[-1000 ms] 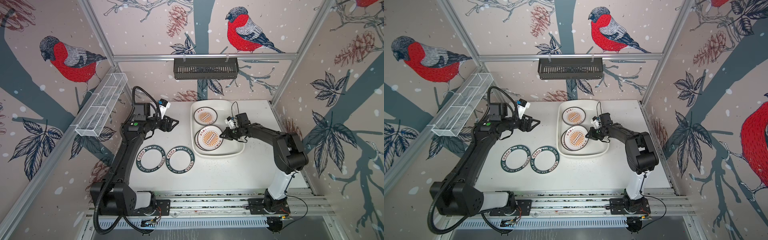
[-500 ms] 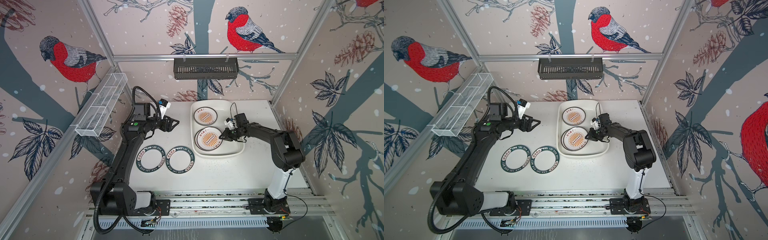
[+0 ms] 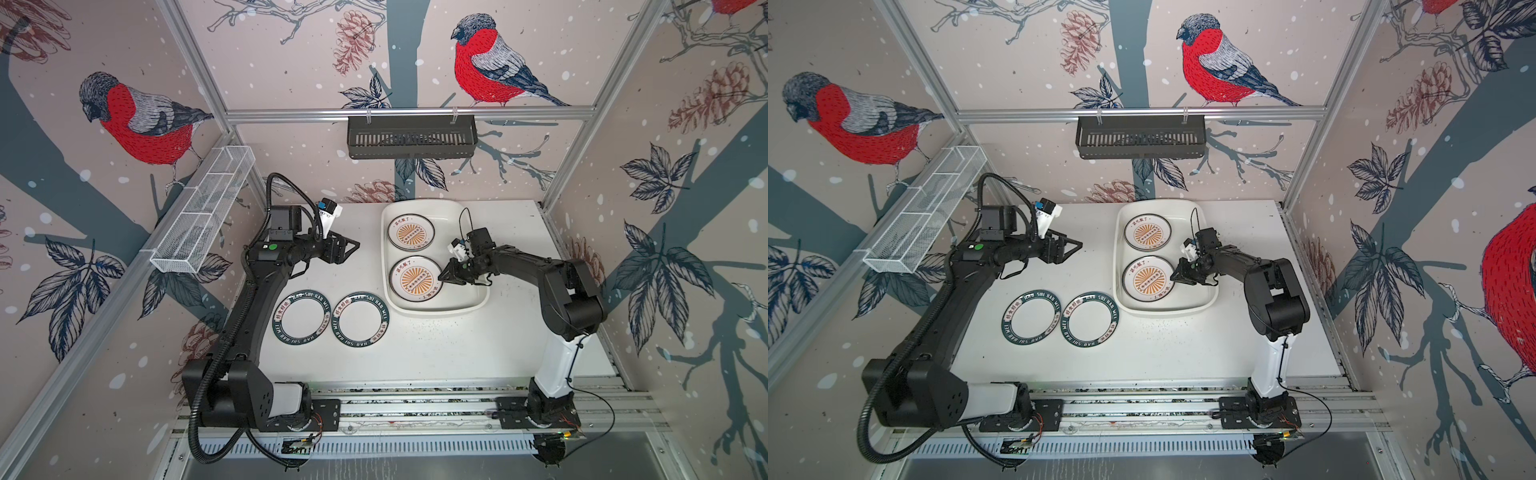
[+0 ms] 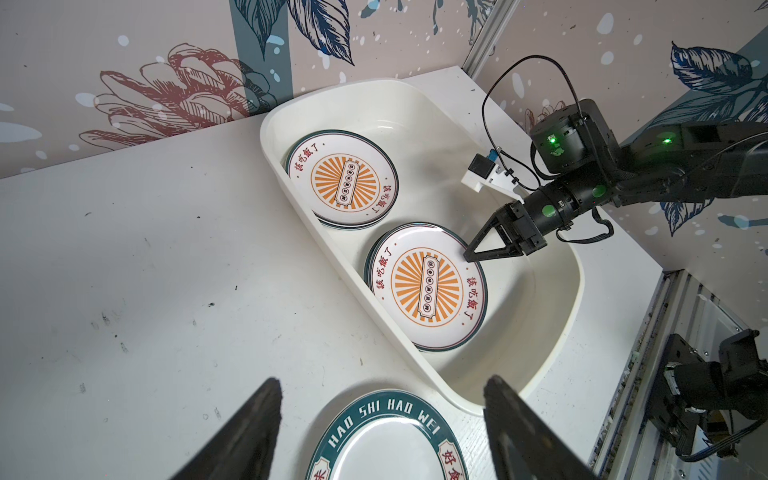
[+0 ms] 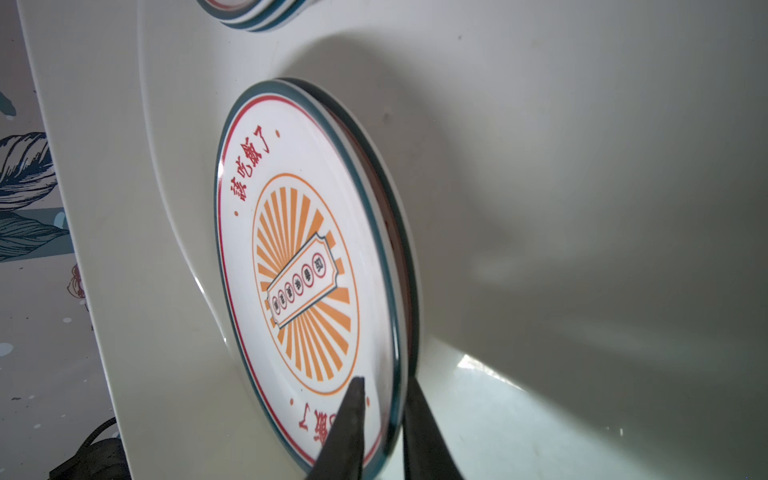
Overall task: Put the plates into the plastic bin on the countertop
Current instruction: 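Settle the plate flat on the nearer stack, right gripper at its edge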
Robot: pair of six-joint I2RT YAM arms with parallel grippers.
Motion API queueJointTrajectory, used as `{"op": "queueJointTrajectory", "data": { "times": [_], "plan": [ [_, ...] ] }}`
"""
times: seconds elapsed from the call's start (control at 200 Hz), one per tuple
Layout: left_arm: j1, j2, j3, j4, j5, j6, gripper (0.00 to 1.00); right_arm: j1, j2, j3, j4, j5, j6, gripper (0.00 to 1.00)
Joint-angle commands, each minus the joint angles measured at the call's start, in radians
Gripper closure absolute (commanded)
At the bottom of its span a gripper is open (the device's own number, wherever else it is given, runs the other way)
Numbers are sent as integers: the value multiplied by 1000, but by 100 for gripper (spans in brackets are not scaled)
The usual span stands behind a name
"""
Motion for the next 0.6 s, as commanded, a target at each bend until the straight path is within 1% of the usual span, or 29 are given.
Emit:
{"op": "queueJointTrajectory", "data": {
  "times": [0.0,0.12,0.195,0.34,0.39,0.53,0.595],
  "plan": [
    [0,5,8,15,14,6,23,3,2,8,-19,15,-25,80],
    [0,3,15,7,6,14,22,3,-1,8,-27,26,-28,79],
    [0,2,21,1,-11,25,20,5,-6,10,-32,34,-30,79],
    [0,-6,16,-4,-66,48,8,5,-34,15,-36,49,-28,79],
    [0,-2,16,-18,-79,74,6,5,-50,16,-34,55,-25,79],
    [3,27,20,-71,-138,149,6,8,-118,25,-34,79,-15,79],
    [4,34,1,-75,-159,160,5,9,-162,24,-33,91,-9,79]
  ]
}}
